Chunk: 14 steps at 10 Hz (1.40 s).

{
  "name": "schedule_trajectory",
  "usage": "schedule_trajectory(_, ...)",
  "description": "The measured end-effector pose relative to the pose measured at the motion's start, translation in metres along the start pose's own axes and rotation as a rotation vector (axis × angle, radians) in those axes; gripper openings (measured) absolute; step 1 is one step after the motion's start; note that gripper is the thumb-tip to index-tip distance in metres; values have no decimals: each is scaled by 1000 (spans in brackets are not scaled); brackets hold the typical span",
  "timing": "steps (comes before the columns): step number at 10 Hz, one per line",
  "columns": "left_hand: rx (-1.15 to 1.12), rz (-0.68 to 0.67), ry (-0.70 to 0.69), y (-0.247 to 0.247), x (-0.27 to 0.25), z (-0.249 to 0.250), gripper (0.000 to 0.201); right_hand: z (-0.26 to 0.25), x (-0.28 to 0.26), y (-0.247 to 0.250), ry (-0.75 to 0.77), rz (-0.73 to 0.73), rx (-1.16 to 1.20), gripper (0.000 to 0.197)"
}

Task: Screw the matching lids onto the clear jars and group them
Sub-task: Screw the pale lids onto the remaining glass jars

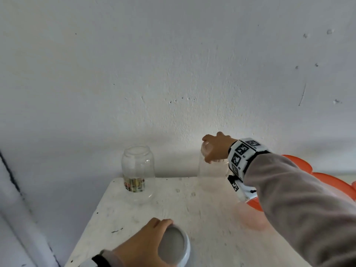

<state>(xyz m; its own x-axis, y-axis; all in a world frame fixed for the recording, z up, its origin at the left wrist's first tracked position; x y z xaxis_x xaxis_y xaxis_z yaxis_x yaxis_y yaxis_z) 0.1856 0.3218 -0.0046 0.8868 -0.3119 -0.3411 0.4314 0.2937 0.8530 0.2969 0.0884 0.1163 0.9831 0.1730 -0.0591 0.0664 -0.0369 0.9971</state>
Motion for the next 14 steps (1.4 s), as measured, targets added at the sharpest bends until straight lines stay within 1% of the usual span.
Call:
schedule_trajectory(1,-46,143,-19,8,-5,-7,83,-1,7,3,-14,-64,-30,68)
schedule_trajectory(2,-82,234,9,17,-11,-17,83,-8,15,8,43,-138,-114,39)
schedule_trajectory(3,-206,230,89,23,-13,-31,80,-17,23,8,31,-151,-147,43)
schedule_trajectory(4,-397,253,116,30,-19,-49,68,-30,29,4,3,-140,-165,48)
schedule_trajectory(5,-575,265,137,38,-25,-58,63,-56,37,1,38,-30,-215,60)
schedule_trajectory(6,-692,318,150,43,-28,-63,57,-101,43,1,320,90,20,73)
schedule_trajectory(7,-774,357,172,42,-30,-70,39,-143,44,-8,463,91,282,84)
schedule_trajectory(8,-846,354,219,39,-33,-79,49,-167,47,-27,465,8,238,93)
schedule_trajectory(9,-827,415,246,36,-33,-89,50,-172,46,-33,472,67,170,98)
schedule_trajectory(10,-853,465,201,34,-26,-104,54,-165,40,-30,448,58,117,103)
schedule_trajectory(11,-865,482,196,35,-26,-106,62,-153,26,-24,409,1,55,103)
schedule_trajectory(12,-879,466,157,38,-32,-98,73,-140,8,-21,424,15,-28,98)
schedule_trajectory(13,-907,495,136,42,-40,-83,64,-125,-12,-25,420,142,-122,91)
schedule_trajectory(14,-908,548,115,49,-46,-67,61,-104,-35,-33,373,218,-28,86)
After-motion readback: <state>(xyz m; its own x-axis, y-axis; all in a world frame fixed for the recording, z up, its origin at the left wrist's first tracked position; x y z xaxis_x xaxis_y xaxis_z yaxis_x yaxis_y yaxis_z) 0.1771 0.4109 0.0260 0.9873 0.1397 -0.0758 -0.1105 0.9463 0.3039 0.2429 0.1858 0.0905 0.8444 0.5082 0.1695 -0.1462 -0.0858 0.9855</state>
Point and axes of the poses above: each hand's wrist, its own x-axis towards the middle knuckle, its own y-axis out of the back of the hand, z = x × y, the point moved 1 cm from there along x, towards the middle knuckle, and after that the axes turned 15 degrees about y, right-handed, at the moved point
